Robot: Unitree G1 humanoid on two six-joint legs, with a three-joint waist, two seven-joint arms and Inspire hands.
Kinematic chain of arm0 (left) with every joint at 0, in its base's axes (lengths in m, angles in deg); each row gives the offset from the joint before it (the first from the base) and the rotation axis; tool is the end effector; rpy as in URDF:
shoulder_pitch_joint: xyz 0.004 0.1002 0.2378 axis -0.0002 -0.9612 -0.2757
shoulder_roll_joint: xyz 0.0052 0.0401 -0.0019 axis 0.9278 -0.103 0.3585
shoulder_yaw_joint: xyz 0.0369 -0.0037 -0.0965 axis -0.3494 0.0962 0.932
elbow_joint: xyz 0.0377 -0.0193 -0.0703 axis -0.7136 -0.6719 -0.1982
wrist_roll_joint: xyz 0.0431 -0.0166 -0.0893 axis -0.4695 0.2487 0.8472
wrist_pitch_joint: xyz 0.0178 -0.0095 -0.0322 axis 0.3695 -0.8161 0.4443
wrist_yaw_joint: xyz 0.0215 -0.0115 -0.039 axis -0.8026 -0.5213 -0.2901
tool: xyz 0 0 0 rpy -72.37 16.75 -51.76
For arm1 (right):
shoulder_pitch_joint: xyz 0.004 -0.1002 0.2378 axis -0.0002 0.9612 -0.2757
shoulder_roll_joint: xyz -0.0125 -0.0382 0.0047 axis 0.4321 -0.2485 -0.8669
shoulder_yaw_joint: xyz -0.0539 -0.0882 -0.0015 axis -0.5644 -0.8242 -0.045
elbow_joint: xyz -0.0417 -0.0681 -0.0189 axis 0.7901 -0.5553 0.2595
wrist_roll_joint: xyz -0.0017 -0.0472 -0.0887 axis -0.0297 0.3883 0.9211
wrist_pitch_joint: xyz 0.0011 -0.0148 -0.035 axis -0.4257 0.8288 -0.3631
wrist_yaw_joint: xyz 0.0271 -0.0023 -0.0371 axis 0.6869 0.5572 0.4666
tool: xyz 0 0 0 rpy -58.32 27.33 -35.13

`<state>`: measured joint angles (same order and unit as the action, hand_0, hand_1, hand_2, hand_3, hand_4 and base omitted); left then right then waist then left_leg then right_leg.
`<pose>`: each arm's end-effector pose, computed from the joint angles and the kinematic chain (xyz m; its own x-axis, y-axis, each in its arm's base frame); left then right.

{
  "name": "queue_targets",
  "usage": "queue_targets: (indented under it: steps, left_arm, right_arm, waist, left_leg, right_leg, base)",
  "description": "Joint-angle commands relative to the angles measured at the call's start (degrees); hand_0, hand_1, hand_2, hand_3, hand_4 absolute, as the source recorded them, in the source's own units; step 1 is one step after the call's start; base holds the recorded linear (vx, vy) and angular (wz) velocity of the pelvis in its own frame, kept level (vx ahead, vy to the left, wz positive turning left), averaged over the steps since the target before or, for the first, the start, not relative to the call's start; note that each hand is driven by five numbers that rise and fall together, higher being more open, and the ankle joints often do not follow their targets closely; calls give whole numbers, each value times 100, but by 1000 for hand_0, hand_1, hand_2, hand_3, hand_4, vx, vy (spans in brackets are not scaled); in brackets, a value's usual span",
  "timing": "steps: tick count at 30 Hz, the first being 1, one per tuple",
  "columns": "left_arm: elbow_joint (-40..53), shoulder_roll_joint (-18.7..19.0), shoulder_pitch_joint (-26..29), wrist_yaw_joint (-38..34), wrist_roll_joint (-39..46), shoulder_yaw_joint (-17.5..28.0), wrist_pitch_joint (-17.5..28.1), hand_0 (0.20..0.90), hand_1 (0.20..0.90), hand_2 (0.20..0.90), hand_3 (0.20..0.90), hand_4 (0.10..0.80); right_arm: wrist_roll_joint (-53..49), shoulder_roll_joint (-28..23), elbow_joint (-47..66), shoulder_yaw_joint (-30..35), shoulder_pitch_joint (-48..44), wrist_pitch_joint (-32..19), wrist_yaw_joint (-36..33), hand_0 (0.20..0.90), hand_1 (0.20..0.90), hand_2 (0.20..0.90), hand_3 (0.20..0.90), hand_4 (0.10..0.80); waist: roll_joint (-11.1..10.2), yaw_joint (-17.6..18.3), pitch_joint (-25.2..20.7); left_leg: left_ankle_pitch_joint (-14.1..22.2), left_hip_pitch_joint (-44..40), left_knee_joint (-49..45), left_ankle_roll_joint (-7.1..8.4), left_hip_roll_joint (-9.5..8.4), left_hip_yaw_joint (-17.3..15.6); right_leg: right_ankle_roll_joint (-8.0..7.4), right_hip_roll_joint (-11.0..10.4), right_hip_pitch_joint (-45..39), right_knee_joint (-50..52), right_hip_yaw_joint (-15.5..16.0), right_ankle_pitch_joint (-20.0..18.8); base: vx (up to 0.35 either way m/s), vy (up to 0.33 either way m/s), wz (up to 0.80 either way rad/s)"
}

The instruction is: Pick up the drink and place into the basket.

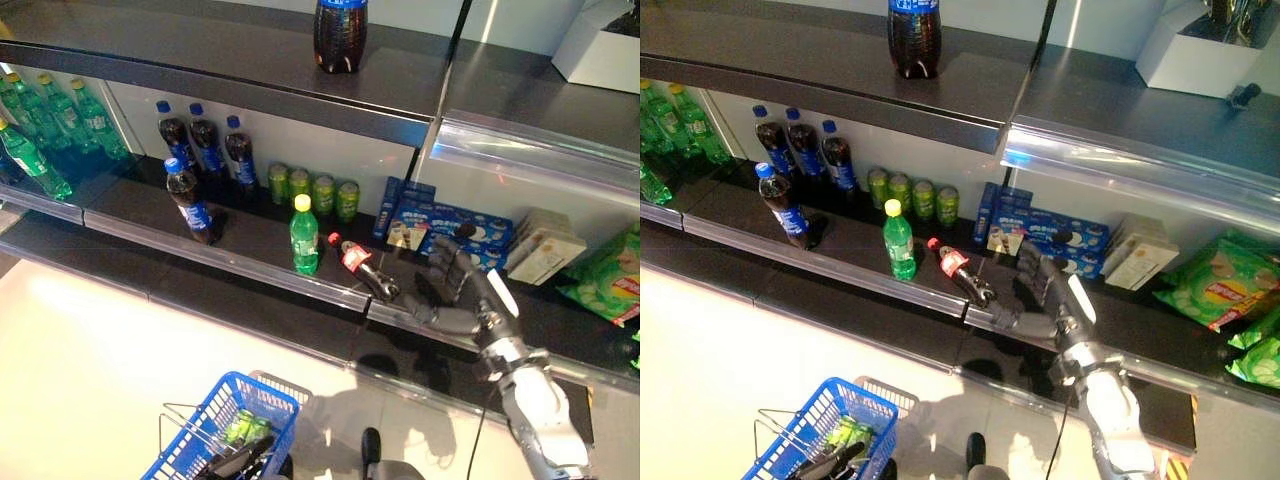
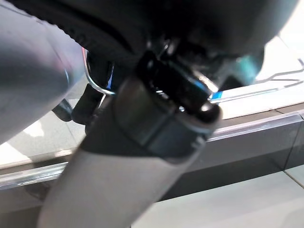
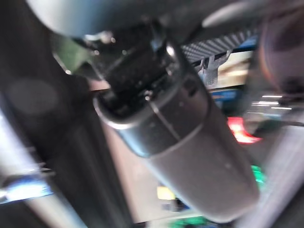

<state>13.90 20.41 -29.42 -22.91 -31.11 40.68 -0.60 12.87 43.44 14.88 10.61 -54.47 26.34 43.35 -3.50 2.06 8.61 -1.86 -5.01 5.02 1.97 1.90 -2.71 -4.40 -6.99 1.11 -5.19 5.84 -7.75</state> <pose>0.0424 0.2462 -0.1113 0.5446 -0.0414 -0.8377 -0.5234 0.7637 -0.3780 0.1619 -0.2267 0.0198 0.9814 0.1690 -0.0908 -0.1812 0.9720 -0.1498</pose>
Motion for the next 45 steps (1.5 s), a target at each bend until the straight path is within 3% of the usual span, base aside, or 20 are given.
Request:
queue_targets:
  steps: [1,8,17,26,31,33,36,38,40,41,43,45]
  left_arm:
    - [627,6,300,527,52,318,487,300,300,300,200,100]
    - [584,56,449,494,14,288,425,300,300,300,200,100]
    - [247,52,734,596,-131,254,409,300,300,300,200,100]
    - [-139,21,903,786,-192,208,461,300,300,300,200,100]
    - [-148,16,912,800,-206,207,457,300,300,300,200,100]
    - [-238,46,995,944,-340,179,461,300,300,300,200,100]
    - [-256,100,1096,980,-386,148,458,300,300,300,200,100]
    - [-243,133,1129,970,-433,152,453,300,300,300,200,100]
    - [-185,170,1120,935,-411,194,441,300,300,300,200,100]
    - [-176,190,1123,948,-425,188,452,300,300,300,200,100]
    - [-160,189,1152,916,-409,75,453,300,300,300,200,100]
    - [-128,159,1163,821,-346,-2,469,300,300,300,200,100]
  right_arm:
    - [363,35,106,-121,76,-357,-66,900,900,900,900,800]
    - [974,282,-1901,-428,254,-388,-572,900,900,900,900,800]
    - [943,710,-3918,-331,-35,-307,-992,900,900,900,900,800]
    - [885,854,-5209,-206,-331,-354,-1048,900,900,900,900,800]
    - [871,862,-5260,-202,-350,-330,-1056,900,900,900,900,800]
    - [727,896,-5603,-56,-481,-352,-1112,900,900,900,900,800]
    - [665,896,-5850,87,-508,-528,-1066,900,900,900,900,800]
    - [652,909,-5990,153,-541,-573,-1002,900,900,900,900,800]
    - [713,943,-6050,128,-588,-568,-942,900,900,900,900,800]
    - [669,963,-6072,78,-614,-586,-919,900,900,900,900,800]
    - [558,996,-6138,-31,-679,-640,-970,900,900,900,900,800]
    - [539,1003,-6142,-89,-722,-644,-971,900,900,900,900,800]
  waist:
    - [91,36,-229]
    - [48,16,-192]
    - [66,-69,-196]
    - [84,-138,-214]
    - [83,-144,-213]
    - [66,-172,-99]
    - [59,-72,-13]
    - [61,-83,8]
    - [80,-133,25]
    - [99,-157,22]
    - [145,-191,7]
    - [178,-192,-5]
  left_leg:
    - [-50,128,-2,29,150,-266]
    - [28,96,-2,-17,126,-280]
    - [74,68,-2,-67,83,-234]
    - [138,-7,-2,-153,2,-231]
    - [144,-10,-2,-161,-7,-234]
    - [191,8,-2,-338,-160,-236]
    - [224,44,-2,-398,-274,-148]
    - [232,73,-2,-399,-315,-195]
    - [208,127,-2,-423,-323,-346]
    - [173,192,-2,-452,-326,-412]
    - [101,292,-2,-492,-368,-453]
    - [78,326,-2,-508,-394,-452]
  right_leg:
    - [-250,-65,-465,28,33,296]
    - [-278,-80,-495,24,104,283]
    - [-283,-105,-529,27,124,264]
    - [-314,-171,-570,116,122,287]
    - [-317,-179,-570,119,127,286]
    - [-511,-405,-269,539,29,175]
    - [-586,-447,35,617,-247,-133]
    - [-604,-425,166,686,-157,-235]
    - [-605,-311,259,907,50,-181]
    - [-566,-126,277,1036,118,-5]
    - [-391,267,279,1332,213,306]
    - [-248,500,295,1506,195,499]
  base:
    - [0,0,0]
    - [-14,-1,-1]
    - [0,0,0]
    - [1,50,0]
    - [-3,51,-3]
    - [-63,326,-4]
    - [-57,171,-19]
    - [-57,80,-8]
    - [-102,47,-17]
    - [-140,49,-37]
    - [-127,46,-29]
    - [-107,16,-28]
